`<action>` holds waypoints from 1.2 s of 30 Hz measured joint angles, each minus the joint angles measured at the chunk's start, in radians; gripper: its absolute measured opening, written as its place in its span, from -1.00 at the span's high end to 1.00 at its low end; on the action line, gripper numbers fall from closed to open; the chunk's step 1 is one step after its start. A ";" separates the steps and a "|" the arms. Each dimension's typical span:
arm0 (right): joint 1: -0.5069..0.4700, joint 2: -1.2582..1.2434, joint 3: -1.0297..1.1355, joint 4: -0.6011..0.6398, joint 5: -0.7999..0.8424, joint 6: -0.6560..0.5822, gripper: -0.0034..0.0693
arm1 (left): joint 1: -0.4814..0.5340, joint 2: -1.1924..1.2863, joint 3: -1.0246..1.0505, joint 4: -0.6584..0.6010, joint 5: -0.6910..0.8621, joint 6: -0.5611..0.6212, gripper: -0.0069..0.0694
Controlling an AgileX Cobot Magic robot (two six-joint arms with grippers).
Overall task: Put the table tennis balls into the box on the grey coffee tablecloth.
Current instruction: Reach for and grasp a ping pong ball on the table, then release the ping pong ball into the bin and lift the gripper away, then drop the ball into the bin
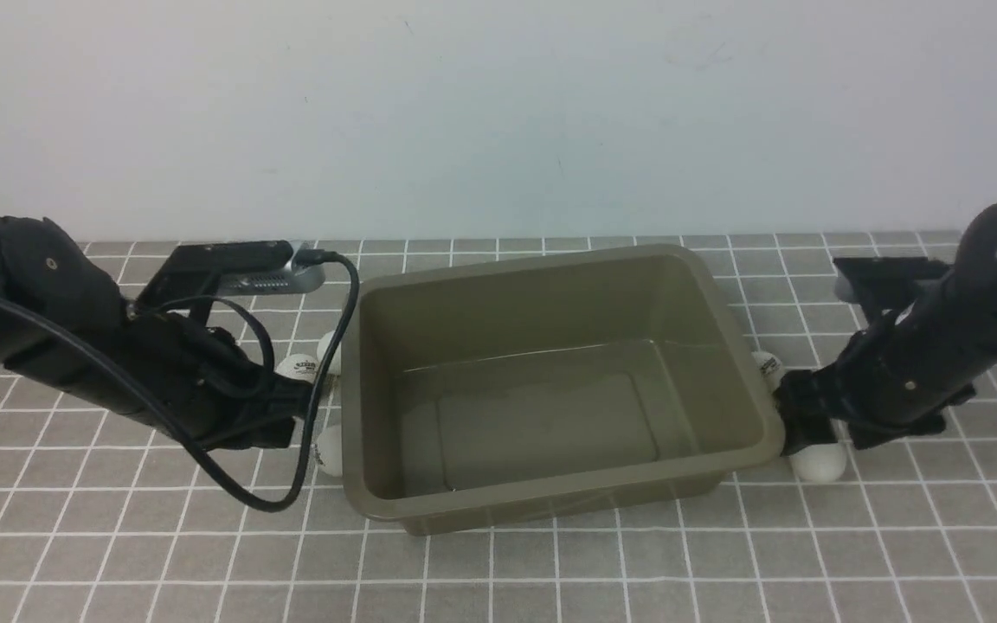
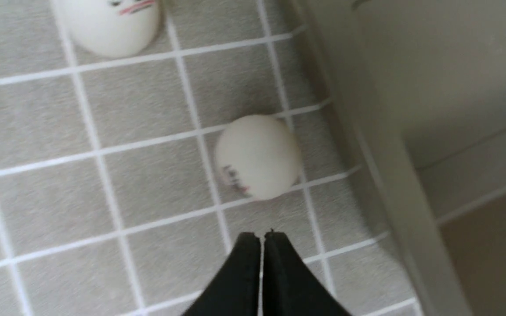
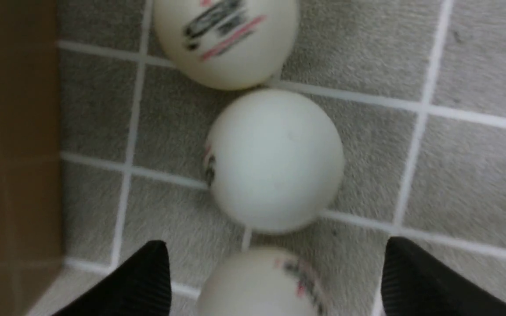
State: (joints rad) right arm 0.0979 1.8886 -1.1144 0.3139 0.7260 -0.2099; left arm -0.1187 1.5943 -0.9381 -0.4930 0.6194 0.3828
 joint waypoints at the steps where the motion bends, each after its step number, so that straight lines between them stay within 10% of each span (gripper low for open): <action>1: 0.000 0.011 0.000 0.000 -0.001 0.002 -0.59 | 0.001 -0.005 0.000 0.019 0.004 -0.013 0.83; 5: 0.000 0.014 -0.008 -0.017 0.033 0.017 -0.01 | 0.000 -0.007 0.000 0.057 0.026 -0.025 0.83; 11: 0.000 -0.131 -0.024 -0.025 0.145 0.070 -0.08 | -0.041 0.029 0.000 0.062 0.024 0.026 0.63; 23: 0.117 -0.202 -0.164 0.179 0.092 -0.045 -0.08 | -0.085 0.123 -0.001 0.009 -0.082 0.089 -0.56; 36: 0.169 -0.053 -0.323 0.098 0.159 -0.050 -0.91 | -0.128 0.174 -0.002 -0.202 -0.136 0.288 -0.66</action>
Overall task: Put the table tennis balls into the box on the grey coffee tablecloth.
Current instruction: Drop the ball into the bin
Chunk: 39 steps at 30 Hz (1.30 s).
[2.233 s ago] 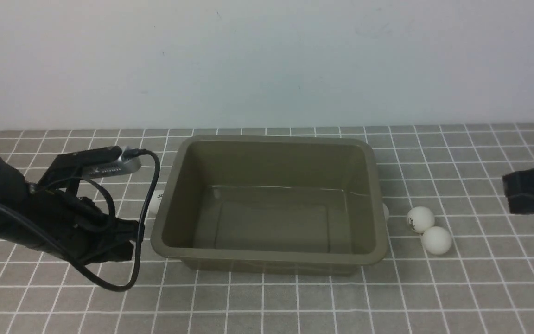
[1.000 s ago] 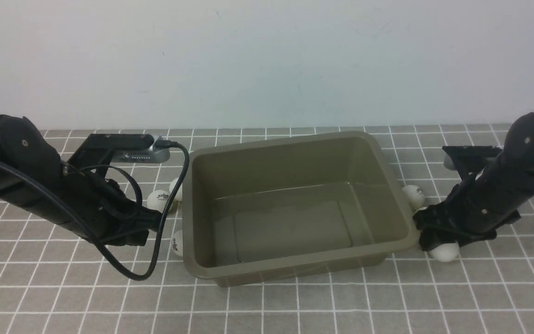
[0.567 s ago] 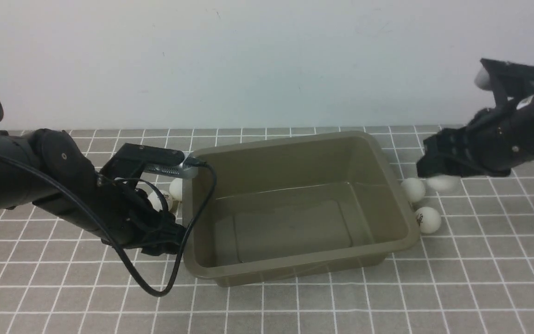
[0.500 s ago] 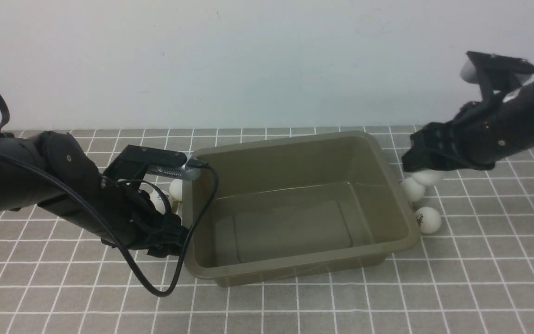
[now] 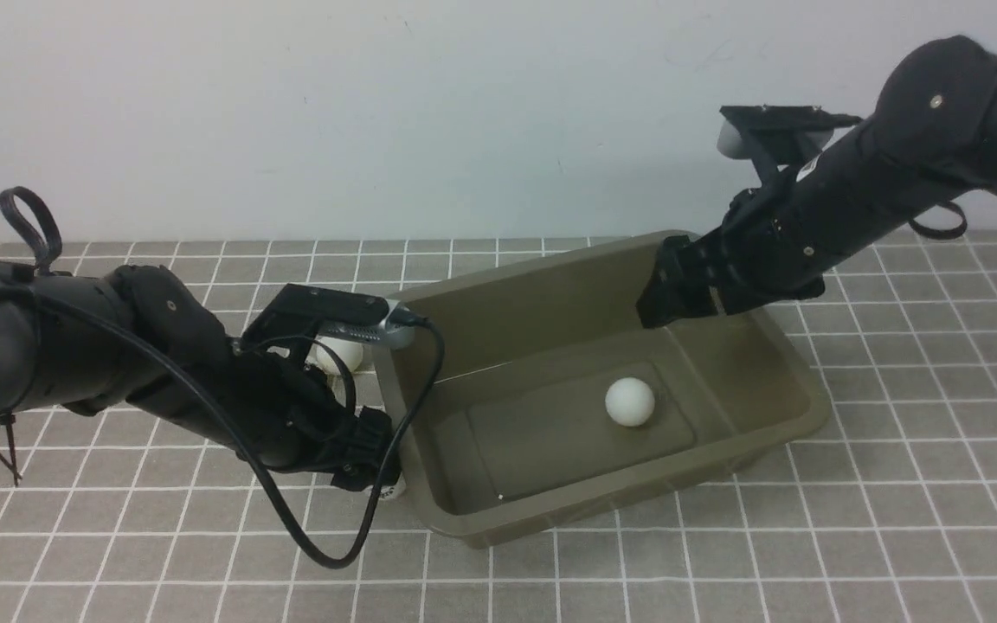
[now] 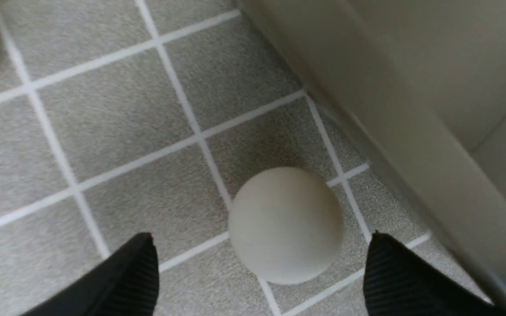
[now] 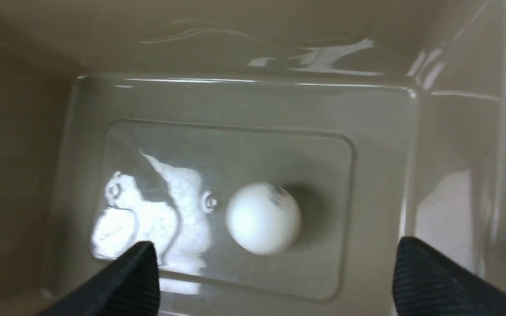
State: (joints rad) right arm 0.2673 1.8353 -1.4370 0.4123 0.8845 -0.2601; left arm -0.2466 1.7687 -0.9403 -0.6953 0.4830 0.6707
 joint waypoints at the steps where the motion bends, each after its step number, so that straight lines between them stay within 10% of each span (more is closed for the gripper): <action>1: 0.000 0.000 -0.002 -0.020 0.001 0.007 -0.91 | -0.003 0.009 0.000 -0.008 -0.006 0.012 -0.66; 14: 0.000 0.000 -0.003 -0.126 0.005 0.062 -0.83 | -0.036 0.061 0.000 -0.051 -0.074 0.061 -0.65; 20: 0.000 0.000 -0.003 -0.126 0.005 0.063 -0.78 | -0.041 0.068 0.000 -0.050 -0.064 0.064 -0.08; 29: -0.009 0.000 -0.003 -0.129 0.022 0.066 -0.69 | -0.036 0.013 0.000 -0.009 -0.020 0.054 -0.06; 39: -0.232 0.000 -0.003 -0.179 0.047 0.164 -0.31 | 0.017 -0.228 -0.108 0.045 0.190 -0.128 -0.06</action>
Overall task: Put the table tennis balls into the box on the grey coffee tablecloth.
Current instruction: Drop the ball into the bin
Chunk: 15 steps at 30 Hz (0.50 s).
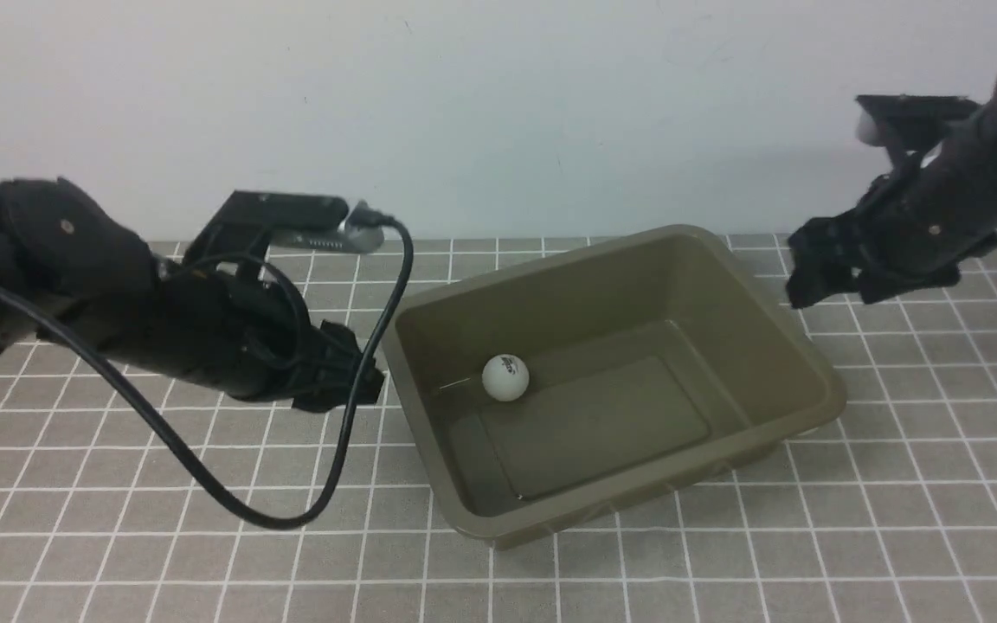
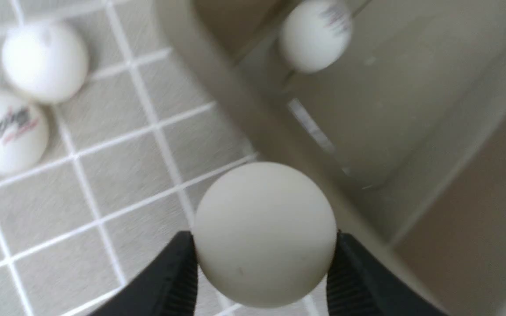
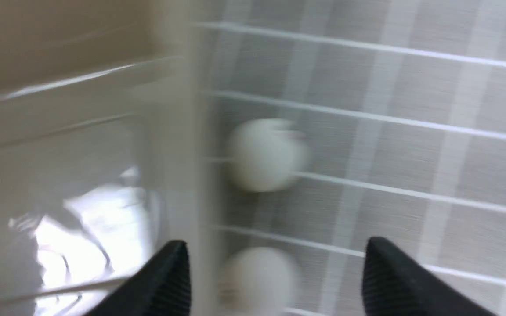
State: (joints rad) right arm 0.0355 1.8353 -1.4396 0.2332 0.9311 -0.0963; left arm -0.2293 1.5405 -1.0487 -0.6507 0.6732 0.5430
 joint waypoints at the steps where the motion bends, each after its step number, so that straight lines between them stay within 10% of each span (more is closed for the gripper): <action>1: -0.013 0.001 0.000 -0.005 0.000 0.008 -0.23 | -0.011 0.005 -0.026 0.002 0.023 -0.010 -0.06; 15: 0.016 0.127 -0.002 0.015 0.017 0.003 0.92 | -0.159 0.305 -0.263 0.101 0.092 -0.108 -0.06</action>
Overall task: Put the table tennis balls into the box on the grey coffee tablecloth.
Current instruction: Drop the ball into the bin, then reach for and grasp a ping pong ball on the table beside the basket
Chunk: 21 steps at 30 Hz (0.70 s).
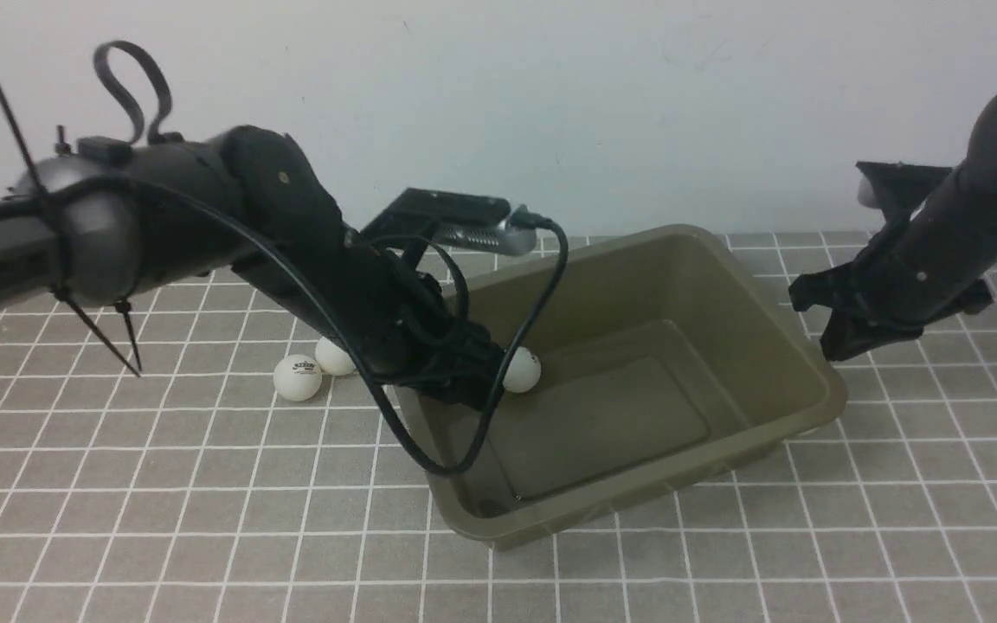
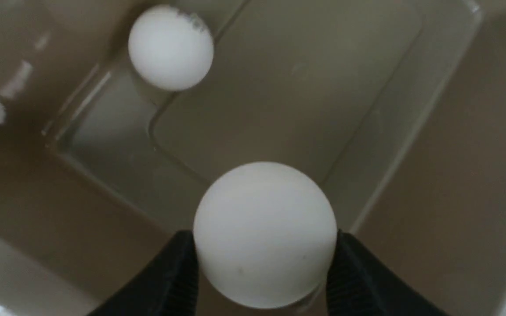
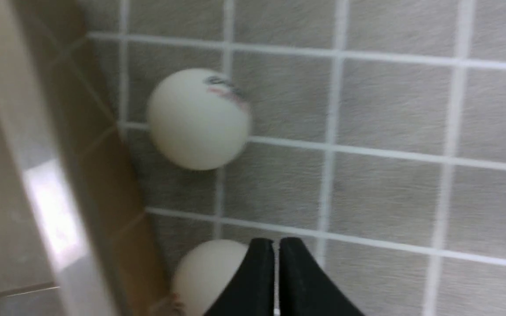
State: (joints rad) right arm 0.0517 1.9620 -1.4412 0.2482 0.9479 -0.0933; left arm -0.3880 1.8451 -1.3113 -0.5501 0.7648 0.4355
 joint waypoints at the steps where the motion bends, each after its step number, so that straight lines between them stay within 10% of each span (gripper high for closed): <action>1: 0.005 0.000 0.000 0.007 0.000 -0.003 0.93 | 0.000 0.014 -0.005 0.006 0.008 -0.003 -0.06; 13: 0.108 0.000 0.000 0.120 0.055 -0.075 0.94 | 0.078 -0.033 -0.152 0.259 0.202 -0.198 -0.72; 17: 0.126 -0.002 0.000 0.098 0.070 -0.059 0.93 | 0.168 -0.072 -0.174 0.373 0.258 -0.276 -0.34; 21: 0.102 -0.038 0.000 0.024 0.084 -0.034 0.93 | 0.279 -0.079 -0.178 0.400 0.278 -0.295 0.53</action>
State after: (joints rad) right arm 0.1542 1.9244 -1.4412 0.2727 1.0323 -0.1269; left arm -0.1092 1.7662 -1.4890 -0.1501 1.0426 0.1403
